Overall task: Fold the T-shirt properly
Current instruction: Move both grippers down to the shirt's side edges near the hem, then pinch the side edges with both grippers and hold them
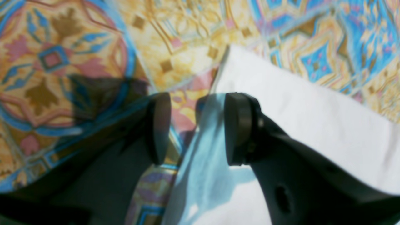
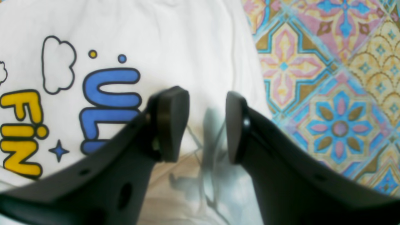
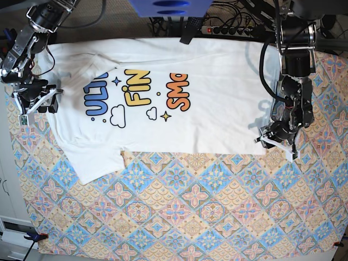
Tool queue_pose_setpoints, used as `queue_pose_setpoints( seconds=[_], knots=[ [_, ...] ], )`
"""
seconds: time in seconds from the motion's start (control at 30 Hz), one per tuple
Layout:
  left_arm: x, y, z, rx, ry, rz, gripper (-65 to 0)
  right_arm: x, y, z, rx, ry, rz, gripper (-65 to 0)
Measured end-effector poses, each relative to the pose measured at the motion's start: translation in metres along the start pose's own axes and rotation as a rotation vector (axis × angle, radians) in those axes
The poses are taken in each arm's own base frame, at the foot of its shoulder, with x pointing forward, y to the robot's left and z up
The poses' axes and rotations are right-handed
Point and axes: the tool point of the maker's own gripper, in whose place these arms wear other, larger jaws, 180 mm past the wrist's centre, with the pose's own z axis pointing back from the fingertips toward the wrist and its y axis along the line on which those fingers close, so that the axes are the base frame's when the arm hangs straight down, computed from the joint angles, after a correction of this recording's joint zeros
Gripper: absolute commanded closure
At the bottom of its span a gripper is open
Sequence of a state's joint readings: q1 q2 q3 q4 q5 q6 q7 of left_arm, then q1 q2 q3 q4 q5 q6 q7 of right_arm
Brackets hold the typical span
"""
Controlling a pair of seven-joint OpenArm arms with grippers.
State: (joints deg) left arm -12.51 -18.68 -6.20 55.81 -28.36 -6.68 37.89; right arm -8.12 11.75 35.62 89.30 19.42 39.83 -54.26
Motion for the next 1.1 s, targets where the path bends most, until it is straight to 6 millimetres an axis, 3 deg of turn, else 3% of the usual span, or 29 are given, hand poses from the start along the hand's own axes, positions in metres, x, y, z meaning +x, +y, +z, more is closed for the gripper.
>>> queue_pose_setpoints(
  seconds=[0.1,0.23,0.43,0.5,0.63,0.7,0.83,0.93,1.0,1.1],
  knots=[
    [-0.003,-0.011,-0.004,-0.005,-0.004,-0.018,-27.9,0.011,0.000,0.005,-0.013,-0.024,0.028,-21.9],
    [-0.007,-0.010,-0.007,-0.013,0.002,0.008,-27.5,0.027,0.000,0.013,-0.026,-0.064,0.060,-21.9],
    [-0.012,-0.025,-0.011,-0.035,-0.003,0.021,-26.4,0.028,0.001,0.014,-0.028,-0.064,0.064,-21.9],
    [-0.014,-0.030,-0.012,-0.048,-0.002,0.037,-21.4,0.028,0.000,0.014,-0.028,-0.064,0.064,-21.9],
    [-0.019,-0.046,-0.010,-0.143,0.020,0.065,-4.6,0.028,0.001,0.014,-0.028,-0.064,0.064,-22.0],
    [-0.018,-0.043,-0.009,-0.155,0.019,0.068,-0.3,0.028,0.001,0.014,-0.028,-0.066,0.064,-22.1],
    [-0.019,-0.037,-0.006,-0.161,0.020,0.080,-0.2,0.025,0.000,0.011,-0.027,-0.053,0.057,-22.2],
    [-0.021,-0.027,0.003,-0.153,0.020,0.065,-0.2,0.044,-0.001,0.007,-0.033,-0.084,0.063,-22.2],
    [-0.022,-0.023,0.011,-0.143,0.010,0.035,-0.2,0.051,-0.001,-0.004,-0.038,-0.054,0.099,-22.2],
    [-0.018,-0.023,0.021,-0.151,-0.014,-0.005,-0.2,0.041,0.002,-0.023,-0.065,0.074,0.183,-22.2]
  ],
)
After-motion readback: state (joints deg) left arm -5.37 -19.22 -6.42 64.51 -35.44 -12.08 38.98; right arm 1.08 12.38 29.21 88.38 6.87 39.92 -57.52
